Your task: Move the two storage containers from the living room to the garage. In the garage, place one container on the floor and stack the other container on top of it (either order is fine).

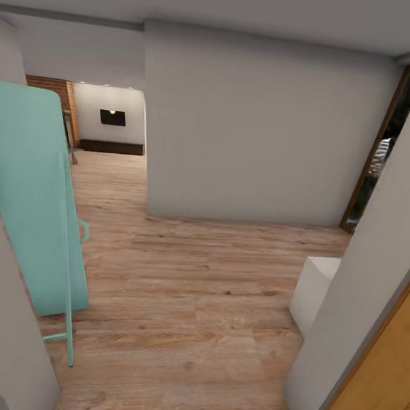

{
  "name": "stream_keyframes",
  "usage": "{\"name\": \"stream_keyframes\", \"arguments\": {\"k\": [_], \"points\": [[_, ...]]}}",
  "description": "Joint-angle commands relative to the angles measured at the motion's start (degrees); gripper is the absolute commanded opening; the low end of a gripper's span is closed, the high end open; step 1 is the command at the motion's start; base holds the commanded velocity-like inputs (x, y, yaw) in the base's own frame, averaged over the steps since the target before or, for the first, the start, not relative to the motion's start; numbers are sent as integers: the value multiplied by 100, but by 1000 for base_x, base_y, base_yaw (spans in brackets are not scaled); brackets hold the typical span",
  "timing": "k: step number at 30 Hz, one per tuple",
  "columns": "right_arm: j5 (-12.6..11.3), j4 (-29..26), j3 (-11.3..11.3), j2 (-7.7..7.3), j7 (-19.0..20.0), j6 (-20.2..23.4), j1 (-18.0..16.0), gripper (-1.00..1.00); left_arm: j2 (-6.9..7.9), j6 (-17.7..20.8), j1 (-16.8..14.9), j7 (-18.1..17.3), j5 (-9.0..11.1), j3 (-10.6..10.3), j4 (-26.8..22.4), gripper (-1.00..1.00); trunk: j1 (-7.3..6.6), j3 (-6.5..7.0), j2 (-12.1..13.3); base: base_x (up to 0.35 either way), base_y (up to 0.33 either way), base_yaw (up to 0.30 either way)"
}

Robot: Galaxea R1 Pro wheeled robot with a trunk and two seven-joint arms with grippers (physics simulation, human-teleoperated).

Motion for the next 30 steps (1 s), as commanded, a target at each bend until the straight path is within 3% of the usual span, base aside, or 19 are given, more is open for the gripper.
{"name": "stream_keyframes", "arguments": {"k": [1, 11, 21, 30], "points": [[-47, 18, 48, 5, -3, -33, -6, 100, -1, -10, 1, 4, 25, 16, -6, 100, 3, -5, -2, 322, 91, 0], [-46, 15, 42, 1, -3, -61, -6, 100, -1, -11, 1, 4, 23, 23, -6, 100, 3, -5, -2, 322, 90, 6], [-39, 15, 47, 2, -3, -65, -6, 100, -1, -1, 1, 4, 31, 23, -3, 100, 3, -5, -2, 322, 19, 206], [-33, 15, 47, -3, 2, -82, -6, 100, -1, 44, 1, 4, 34, 21, -3, 100, 3, -5, -2, 322, 0, 32]]}}
